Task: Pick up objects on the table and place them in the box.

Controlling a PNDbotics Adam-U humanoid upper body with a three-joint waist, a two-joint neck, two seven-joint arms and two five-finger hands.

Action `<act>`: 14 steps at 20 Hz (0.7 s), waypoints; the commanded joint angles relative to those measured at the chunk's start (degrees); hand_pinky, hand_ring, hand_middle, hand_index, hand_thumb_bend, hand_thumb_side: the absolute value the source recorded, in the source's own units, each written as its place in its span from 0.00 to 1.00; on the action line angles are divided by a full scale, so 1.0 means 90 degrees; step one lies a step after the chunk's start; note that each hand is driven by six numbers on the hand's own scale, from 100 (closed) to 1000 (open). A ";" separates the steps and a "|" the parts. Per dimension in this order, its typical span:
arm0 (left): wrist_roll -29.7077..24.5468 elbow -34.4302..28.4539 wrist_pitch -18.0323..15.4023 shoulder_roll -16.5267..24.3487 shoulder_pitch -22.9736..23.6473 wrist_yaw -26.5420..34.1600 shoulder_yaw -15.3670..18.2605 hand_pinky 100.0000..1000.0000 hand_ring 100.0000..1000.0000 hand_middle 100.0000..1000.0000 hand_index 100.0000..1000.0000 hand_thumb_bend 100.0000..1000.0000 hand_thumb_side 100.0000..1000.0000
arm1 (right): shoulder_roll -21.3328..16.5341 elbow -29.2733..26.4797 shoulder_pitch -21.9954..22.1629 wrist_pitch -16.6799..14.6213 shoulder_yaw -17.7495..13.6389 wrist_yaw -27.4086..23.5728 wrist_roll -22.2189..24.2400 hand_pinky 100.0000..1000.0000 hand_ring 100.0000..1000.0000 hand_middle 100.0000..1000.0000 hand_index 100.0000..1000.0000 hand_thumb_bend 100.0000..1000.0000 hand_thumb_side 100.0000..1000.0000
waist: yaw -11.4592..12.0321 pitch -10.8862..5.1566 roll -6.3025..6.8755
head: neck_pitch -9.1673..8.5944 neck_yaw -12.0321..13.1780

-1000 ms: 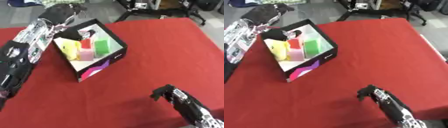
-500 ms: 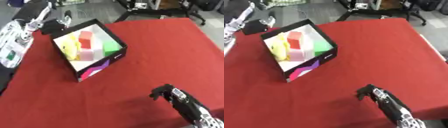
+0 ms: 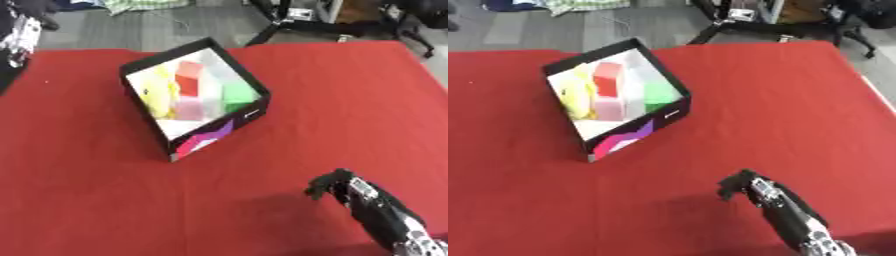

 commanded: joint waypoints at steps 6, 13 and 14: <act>0.0061 -0.0151 0.0150 -0.0838 0.0869 -0.0235 0.0023 0.75 0.59 0.61 0.83 0.00 0.93 | -0.0027 0.0040 0.0169 0.0048 -0.0057 0.0082 -0.0025 1.00 0.72 0.46 0.67 0.00 1.00 | 0.0451 -0.0284 0.0018 | -0.0002 0.0541; 0.0164 -0.0151 0.0337 -0.1187 0.1018 -0.0214 -0.0020 0.74 0.58 0.60 0.82 0.00 0.93 | -0.0036 0.0057 0.0197 0.0051 -0.0026 0.0007 0.0002 1.00 0.72 0.46 0.67 0.00 1.00 | 0.0771 -0.0423 -0.0019 | -0.0002 0.0684; 0.0158 -0.0151 0.0350 -0.1221 0.0977 -0.0194 -0.0041 0.74 0.58 0.60 0.82 0.00 0.93 | -0.0039 0.0051 0.0206 0.0042 -0.0040 0.0003 -0.0009 1.00 0.72 0.46 0.67 0.00 1.00 | 0.0726 -0.0423 -0.0023 | -0.0002 0.0681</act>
